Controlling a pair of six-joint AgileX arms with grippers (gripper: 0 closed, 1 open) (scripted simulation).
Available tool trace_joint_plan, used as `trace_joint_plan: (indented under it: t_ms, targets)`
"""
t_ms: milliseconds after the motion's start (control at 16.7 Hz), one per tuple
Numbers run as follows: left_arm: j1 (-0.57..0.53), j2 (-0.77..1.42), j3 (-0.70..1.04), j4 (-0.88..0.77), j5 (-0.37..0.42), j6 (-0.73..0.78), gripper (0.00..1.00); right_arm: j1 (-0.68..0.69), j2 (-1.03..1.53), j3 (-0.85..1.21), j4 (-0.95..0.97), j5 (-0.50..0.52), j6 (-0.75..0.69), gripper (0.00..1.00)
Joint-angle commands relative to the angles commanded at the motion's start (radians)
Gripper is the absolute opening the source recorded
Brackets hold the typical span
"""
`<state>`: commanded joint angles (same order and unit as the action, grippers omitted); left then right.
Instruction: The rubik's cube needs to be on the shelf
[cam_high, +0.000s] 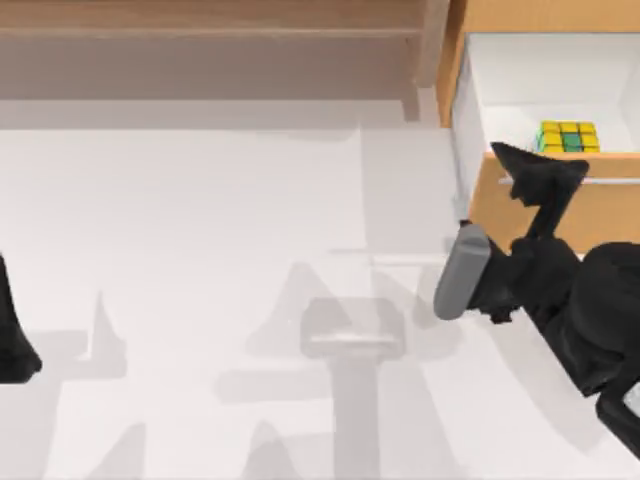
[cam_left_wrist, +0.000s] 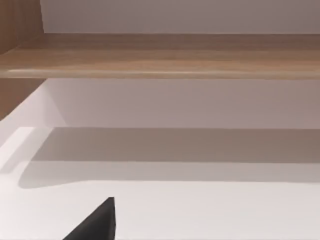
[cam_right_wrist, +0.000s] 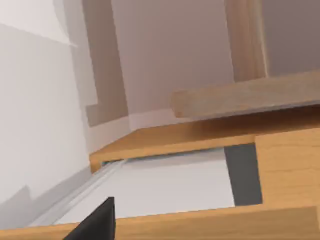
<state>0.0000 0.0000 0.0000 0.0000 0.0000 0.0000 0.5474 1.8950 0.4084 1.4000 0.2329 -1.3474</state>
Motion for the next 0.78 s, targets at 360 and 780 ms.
trace_joint_plan:
  t_ms: [360, 780]
  targets:
    - [0.0, 0.0, 0.0, 0.0, 0.0, 0.0, 1.0, 0.012, -0.035, 0.368, -0.631, -0.089, 0.323, 1.0]
    - [0.0, 0.0, 0.0, 0.0, 0.0, 0.0, 1.0, -0.14, 0.036, 0.943, -1.505, -0.142, 0.792, 1.0]
